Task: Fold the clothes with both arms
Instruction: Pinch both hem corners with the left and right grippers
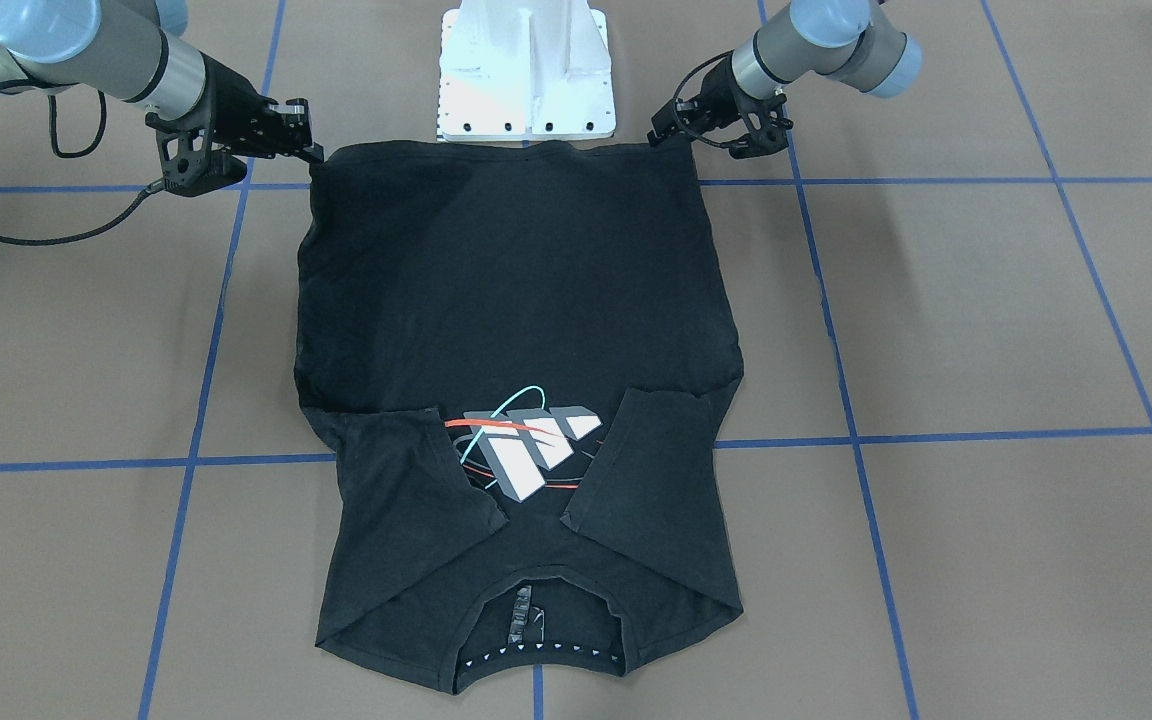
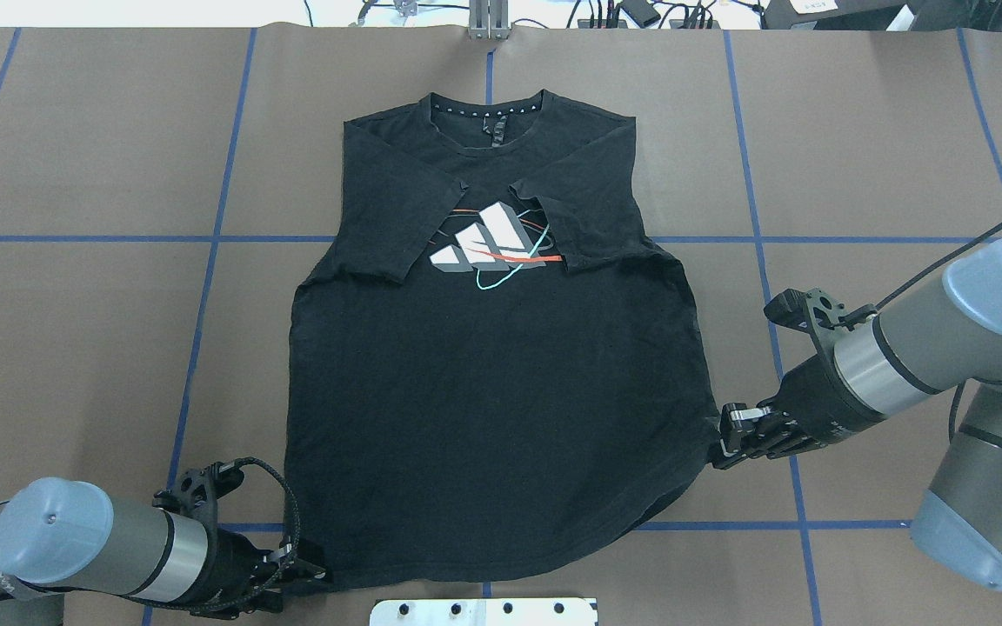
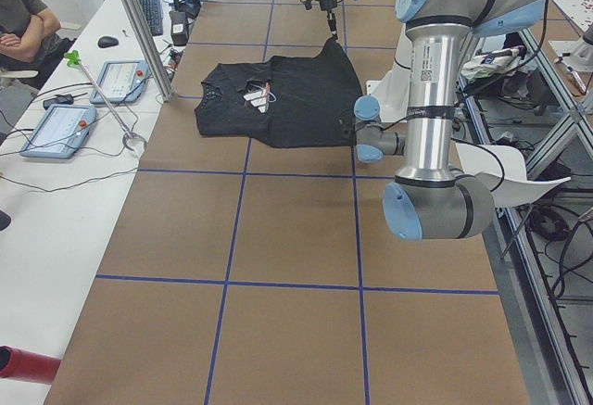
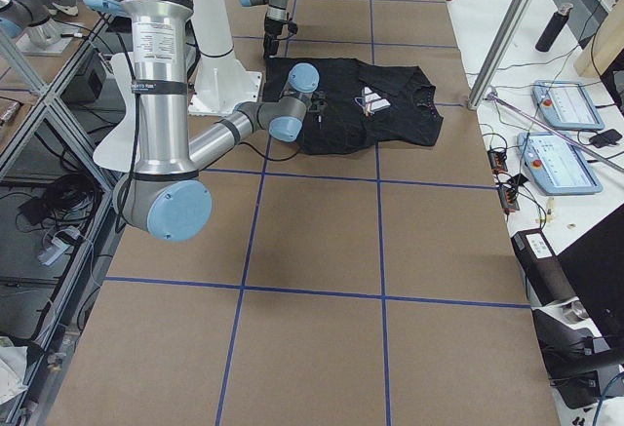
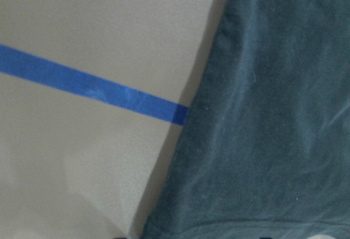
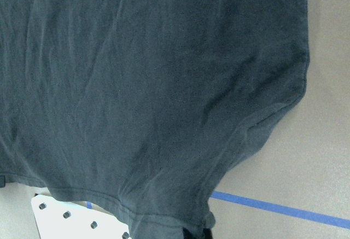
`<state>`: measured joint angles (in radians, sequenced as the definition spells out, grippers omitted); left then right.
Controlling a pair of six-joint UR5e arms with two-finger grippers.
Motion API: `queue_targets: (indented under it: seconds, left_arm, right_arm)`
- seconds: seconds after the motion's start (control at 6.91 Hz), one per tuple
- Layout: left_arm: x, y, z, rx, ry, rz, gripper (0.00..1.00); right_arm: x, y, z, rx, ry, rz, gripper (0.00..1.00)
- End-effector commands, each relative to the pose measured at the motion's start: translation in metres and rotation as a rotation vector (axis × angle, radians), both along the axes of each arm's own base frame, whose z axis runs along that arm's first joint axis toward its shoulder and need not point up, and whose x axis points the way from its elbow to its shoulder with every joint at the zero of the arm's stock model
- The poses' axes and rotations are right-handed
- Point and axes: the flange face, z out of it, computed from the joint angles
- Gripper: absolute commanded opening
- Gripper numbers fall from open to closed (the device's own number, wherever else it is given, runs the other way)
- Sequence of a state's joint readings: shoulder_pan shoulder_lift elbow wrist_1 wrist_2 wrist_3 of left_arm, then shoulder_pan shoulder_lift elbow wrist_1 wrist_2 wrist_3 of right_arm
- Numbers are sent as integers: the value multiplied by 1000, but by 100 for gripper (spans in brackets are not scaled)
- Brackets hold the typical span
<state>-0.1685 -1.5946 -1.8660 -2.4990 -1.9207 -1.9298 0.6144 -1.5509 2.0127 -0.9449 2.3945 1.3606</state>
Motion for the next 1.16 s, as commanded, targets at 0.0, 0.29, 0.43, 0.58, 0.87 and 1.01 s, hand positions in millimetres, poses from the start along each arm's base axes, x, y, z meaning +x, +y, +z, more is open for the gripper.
queue_targets:
  seconds: [0.0,0.29,0.43,0.58,0.87,1.01]
  left_arm:
    - [1,0,1,0,-2,0,41]
    - [1,0,1,0,-2,0,19]
    - [-1,-1,-2,1,4,-2,11]
    - [-3,0,-7,2,14,-1,0]
    - [-5,-2,-11,4,22,-3,0]
    - [-6,-4,-11,4,22,-6,0]
  right_arm:
    - [0,0,0,0,0,1,0]
    - [0,0,0,0,0,1,0]
    - [1,-1,0,0,0,2,0]
    - [2,-2,0,1,0,5,0]
    - [3,-4,2,-1,3,9,0]
    - [3,-3,1,0,2,9,0]
